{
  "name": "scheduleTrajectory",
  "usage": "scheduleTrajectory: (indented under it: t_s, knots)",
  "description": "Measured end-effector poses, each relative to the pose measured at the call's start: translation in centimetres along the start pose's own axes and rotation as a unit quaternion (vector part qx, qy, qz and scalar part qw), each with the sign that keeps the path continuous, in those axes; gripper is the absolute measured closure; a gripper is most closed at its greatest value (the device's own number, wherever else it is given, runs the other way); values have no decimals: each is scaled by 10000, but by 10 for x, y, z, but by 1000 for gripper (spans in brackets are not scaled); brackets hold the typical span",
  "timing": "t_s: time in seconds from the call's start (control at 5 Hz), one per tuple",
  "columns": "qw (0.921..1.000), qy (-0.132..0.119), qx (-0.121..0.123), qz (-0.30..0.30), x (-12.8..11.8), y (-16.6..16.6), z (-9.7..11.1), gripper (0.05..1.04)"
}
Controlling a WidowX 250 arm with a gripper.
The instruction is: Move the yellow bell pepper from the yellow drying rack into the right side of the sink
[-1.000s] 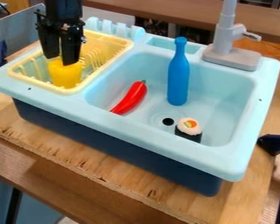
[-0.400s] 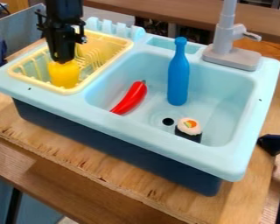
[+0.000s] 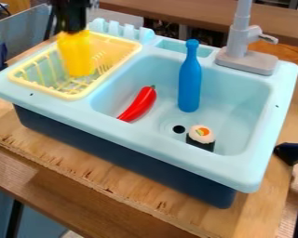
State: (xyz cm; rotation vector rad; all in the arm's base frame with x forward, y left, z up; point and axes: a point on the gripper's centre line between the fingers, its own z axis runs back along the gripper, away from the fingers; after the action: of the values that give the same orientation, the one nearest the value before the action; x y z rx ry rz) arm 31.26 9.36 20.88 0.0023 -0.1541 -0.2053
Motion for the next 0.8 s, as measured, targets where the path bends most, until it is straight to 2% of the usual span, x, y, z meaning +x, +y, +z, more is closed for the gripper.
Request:
scheduleTrajectory:
  t_s: [0.2,0.4,0.6,0.8]
  knots:
    - [9966,-541,-53,-623,8,-43,32,997]
    - [9912,-537,-386,-1145,10,-75,32,997]
    - [9782,-510,-632,-1910,16,-118,25,997]
    - [9699,-213,-387,-2395,21,-147,12,997]
